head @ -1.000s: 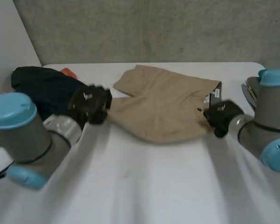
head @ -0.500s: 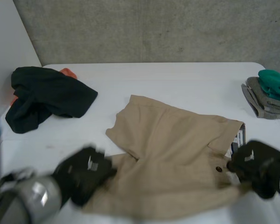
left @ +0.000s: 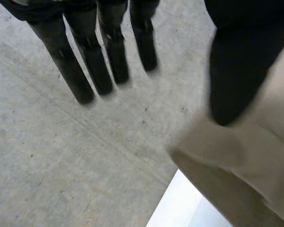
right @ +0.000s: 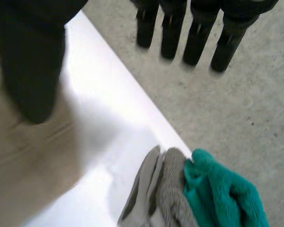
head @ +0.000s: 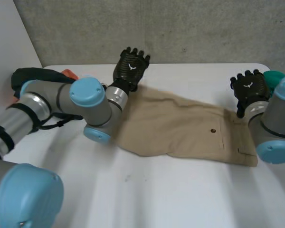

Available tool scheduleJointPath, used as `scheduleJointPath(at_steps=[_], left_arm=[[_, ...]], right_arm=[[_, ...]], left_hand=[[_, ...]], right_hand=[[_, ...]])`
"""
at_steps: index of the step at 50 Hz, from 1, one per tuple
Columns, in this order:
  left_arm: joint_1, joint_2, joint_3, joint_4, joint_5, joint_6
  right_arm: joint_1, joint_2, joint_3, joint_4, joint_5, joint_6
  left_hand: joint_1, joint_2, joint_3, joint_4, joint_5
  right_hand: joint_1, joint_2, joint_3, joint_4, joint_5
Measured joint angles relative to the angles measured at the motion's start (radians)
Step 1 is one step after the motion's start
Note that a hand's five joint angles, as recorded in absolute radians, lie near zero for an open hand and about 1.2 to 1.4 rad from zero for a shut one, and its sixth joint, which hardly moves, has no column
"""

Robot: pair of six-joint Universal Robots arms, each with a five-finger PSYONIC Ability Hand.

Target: Fold the laundry.

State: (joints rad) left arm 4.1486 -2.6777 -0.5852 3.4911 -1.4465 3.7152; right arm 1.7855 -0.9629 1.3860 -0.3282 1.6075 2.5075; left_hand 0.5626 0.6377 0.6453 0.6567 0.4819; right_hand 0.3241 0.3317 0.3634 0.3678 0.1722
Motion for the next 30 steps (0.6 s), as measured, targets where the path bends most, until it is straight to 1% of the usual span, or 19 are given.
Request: scheduleJointPath(at_steps=[1,2,3,6,8,10,12,13,14,17,18,20,22,23,24,25,28,29,30], left_arm=[[-0.007,-0.024,0.028,0.003,0.0,-0.007],[-0.012,-0.033,0.039,0.004,0.0,-0.011],[-0.022,-0.039,0.046,0.005,-0.001,-0.02],[-0.042,-0.019,0.025,0.004,-0.004,-0.041],[-0.053,0.025,-0.021,0.004,-0.006,-0.057],[-0.062,0.087,-0.089,0.003,-0.007,-0.072],[-0.069,0.173,-0.19,0.004,-0.007,-0.086],[-0.07,0.202,-0.225,0.005,-0.007,-0.09],[-0.071,0.253,-0.29,0.006,-0.007,-0.096],[-0.073,0.347,-0.419,0.008,-0.007,-0.107],[-0.073,0.356,-0.432,0.008,-0.007,-0.108],[-0.073,0.404,-0.507,0.009,-0.006,-0.117],[-0.073,0.423,-0.542,0.009,-0.007,-0.124],[-0.073,0.433,-0.566,0.009,-0.007,-0.131],[-0.073,0.434,-0.57,0.009,-0.007,-0.133],[-0.073,0.438,-0.582,0.009,-0.008,-0.139],[-0.073,0.437,-0.596,0.006,-0.009,-0.151],[-0.073,0.436,-0.599,0.005,-0.01,-0.154],[-0.073,0.436,-0.602,0.003,-0.01,-0.158]], right_arm=[[0.005,0.025,-0.021,-0.026,0.005,0.001],[0.007,0.034,-0.029,-0.036,0.008,0.002],[0.01,0.039,-0.036,-0.046,0.011,0.004],[0.011,0.02,-0.024,-0.046,0.014,0.016],[0.01,-0.024,0.005,-0.023,0.013,0.03],[0.007,-0.083,0.045,0.021,0.009,0.046],[0.001,-0.166,0.104,0.108,0.0,0.071],[0.0,-0.182,0.118,0.131,-0.004,0.078],[-0.006,-0.218,0.153,0.191,-0.014,0.1],[-0.024,-0.262,0.225,0.301,-0.049,0.158],[-0.026,-0.264,0.231,0.308,-0.053,0.163],[-0.047,-0.275,0.282,0.354,-0.097,0.208],[-0.061,-0.274,0.307,0.361,-0.128,0.229],[-0.074,-0.267,0.325,0.354,-0.157,0.243],[-0.077,-0.264,0.328,0.35,-0.164,0.245],[-0.088,-0.247,0.339,0.33,-0.186,0.253],[-0.106,-0.207,0.346,0.279,-0.212,0.257],[-0.112,-0.192,0.346,0.257,-0.212,0.254],[-0.118,-0.181,0.346,0.237,-0.207,0.249]], left_hand=[[-0.276,-0.26,-0.242,-0.269,-0.264],[-0.36,-0.367,-0.368,-0.385,-0.373],[-0.376,-0.409,-0.411,-0.432,-0.419],[-0.376,-0.426,-0.432,-0.453,-0.434],[-0.376,-0.426,-0.432,-0.453,-0.434],[-0.376,-0.426,-0.432,-0.453,-0.434],[-0.376,-0.426,-0.432,-0.453,-0.434],[-0.376,-0.426,-0.432,-0.453,-0.434],[-0.376,-0.428,-0.432,-0.453,-0.434],[-0.376,-0.428,-0.432,-0.453,-0.434],[-0.376,-0.428,-0.432,-0.453,-0.434],[-0.376,-0.428,-0.432,-0.453,-0.434],[-0.376,-0.428,-0.432,-0.453,-0.434],[-0.376,-0.428,-0.432,-0.453,-0.434],[-0.376,-0.428,-0.432,-0.453,-0.434],[-0.376,-0.428,-0.432,-0.453,-0.434],[-0.376,-0.428,-0.432,-0.453,-0.434],[-0.376,-0.428,-0.432,-0.453,-0.434],[-0.376,-0.428,-0.432,-0.453,-0.434]], right_hand=[[-0.091,-0.099,-0.122,-0.119,-0.105],[-0.097,-0.117,-0.147,-0.144,-0.125],[-0.097,-0.12,-0.152,-0.154,-0.126],[-0.097,-0.12,-0.152,-0.155,-0.126],[-0.097,-0.12,-0.152,-0.155,-0.126],[-0.097,-0.12,-0.152,-0.155,-0.126],[-0.097,-0.12,-0.152,-0.155,-0.126],[-0.097,-0.12,-0.152,-0.155,-0.126],[-0.097,-0.12,-0.152,-0.155,-0.126],[-0.097,-0.12,-0.152,-0.155,-0.126],[-0.097,-0.12,-0.152,-0.155,-0.126],[-0.097,-0.12,-0.152,-0.155,-0.126],[-0.097,-0.119,-0.152,-0.155,-0.126],[-0.062,-0.078,-0.12,-0.123,-0.095],[-0.04,-0.053,-0.085,-0.088,-0.06],[0.13,0.104,0.07,0.066,0.094],[0.596,0.595,0.545,0.539,0.564],[0.72,0.742,0.693,0.688,0.699],[0.769,0.822,0.775,0.775,0.762]])
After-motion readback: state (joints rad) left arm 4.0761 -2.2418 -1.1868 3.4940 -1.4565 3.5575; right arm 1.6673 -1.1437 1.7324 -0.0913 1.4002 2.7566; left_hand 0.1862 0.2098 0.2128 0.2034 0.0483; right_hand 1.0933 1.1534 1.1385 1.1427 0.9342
